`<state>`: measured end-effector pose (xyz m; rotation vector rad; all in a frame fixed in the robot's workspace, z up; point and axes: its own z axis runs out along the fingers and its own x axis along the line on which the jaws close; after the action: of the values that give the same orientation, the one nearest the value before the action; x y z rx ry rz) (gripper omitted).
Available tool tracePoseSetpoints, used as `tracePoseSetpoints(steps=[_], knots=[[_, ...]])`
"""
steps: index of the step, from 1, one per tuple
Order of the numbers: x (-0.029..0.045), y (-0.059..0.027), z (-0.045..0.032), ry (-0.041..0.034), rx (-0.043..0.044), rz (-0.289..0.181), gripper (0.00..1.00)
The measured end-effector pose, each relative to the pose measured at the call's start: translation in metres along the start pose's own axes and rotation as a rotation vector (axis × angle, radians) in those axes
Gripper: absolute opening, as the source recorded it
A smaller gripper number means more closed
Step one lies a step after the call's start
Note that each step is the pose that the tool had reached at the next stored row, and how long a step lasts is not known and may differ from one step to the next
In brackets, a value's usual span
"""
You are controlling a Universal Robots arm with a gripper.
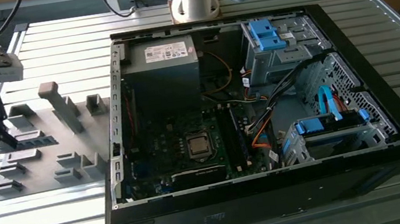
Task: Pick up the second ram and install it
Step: 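Pick up the second ram and move it above second insertion slot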
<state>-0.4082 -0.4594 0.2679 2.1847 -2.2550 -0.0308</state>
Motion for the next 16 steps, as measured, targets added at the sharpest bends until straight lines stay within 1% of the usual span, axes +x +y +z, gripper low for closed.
tracePoseSetpoints(steps=[16], knots=[[-0.0002, 0.0003, -0.0164, 0.0000, -0.0001, 0.000, 0.14]])
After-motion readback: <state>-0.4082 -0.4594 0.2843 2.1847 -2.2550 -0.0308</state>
